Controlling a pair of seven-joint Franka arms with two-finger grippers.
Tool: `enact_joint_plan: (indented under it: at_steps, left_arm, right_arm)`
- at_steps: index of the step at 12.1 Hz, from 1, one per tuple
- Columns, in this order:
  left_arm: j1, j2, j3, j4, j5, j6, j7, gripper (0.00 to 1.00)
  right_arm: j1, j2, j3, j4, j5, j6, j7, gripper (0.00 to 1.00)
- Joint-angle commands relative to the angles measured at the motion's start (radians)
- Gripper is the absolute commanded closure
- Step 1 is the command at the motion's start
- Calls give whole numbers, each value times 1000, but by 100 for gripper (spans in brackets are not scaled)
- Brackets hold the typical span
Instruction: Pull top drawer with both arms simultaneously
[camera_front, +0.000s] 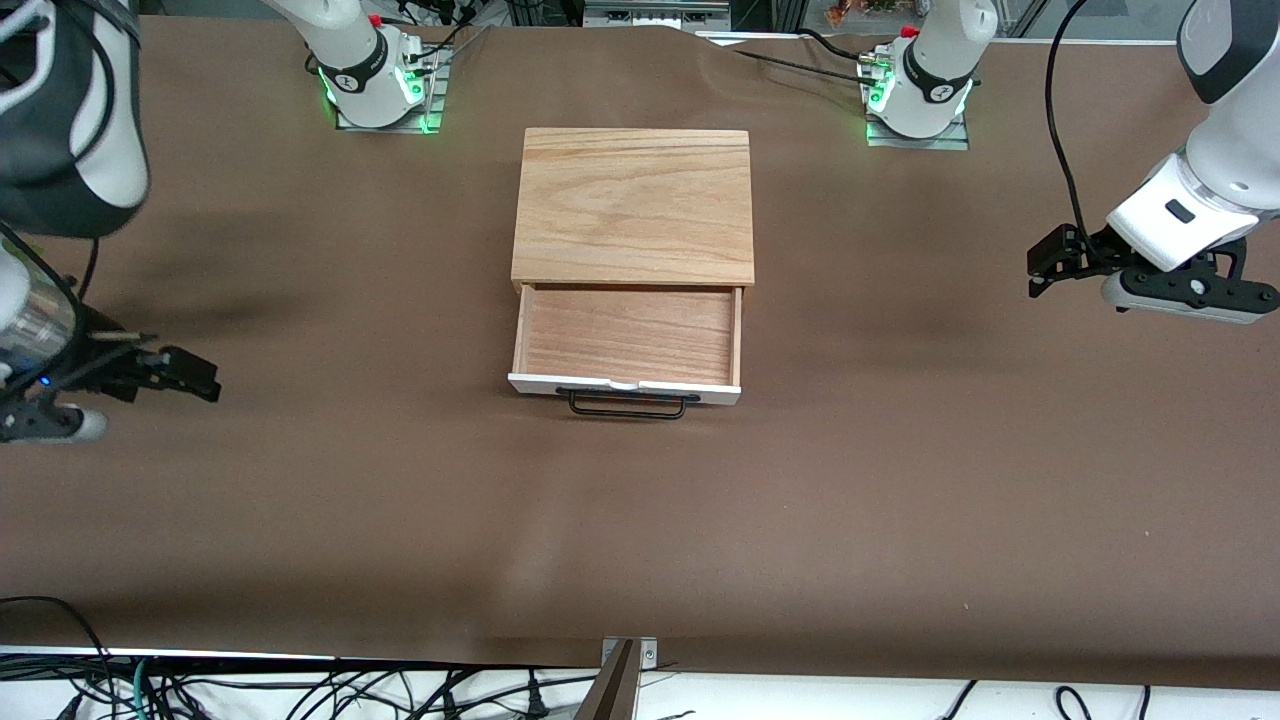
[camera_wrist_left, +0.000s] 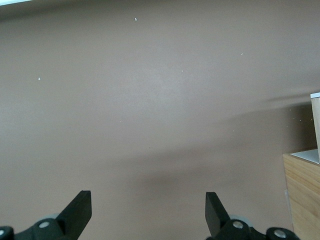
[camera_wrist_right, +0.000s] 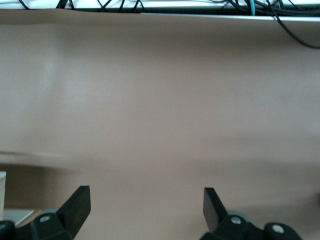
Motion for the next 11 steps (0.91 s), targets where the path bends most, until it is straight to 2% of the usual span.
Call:
enact_joint_plan:
  at_steps: [1,4,7,11]
  left_arm:
    - [9,-9,-9,25,-15,-77,-44,0]
    - [3,-9,-9,28,-15,-84,-46,0]
    - [3,-9,-9,28,-15,-91,-46,0]
    - [-5,-5,-11,31,-15,-91,-46,0]
  right_arm:
    - [-33,-102,32,-64,-40,-47,9,0]
    - [-91,-194,75,-87,-58,-141,6,0]
    - [-156,-288,139,-200,-63,-150,9,0]
    - [-153,-287,144,-205,-75,-187,12,0]
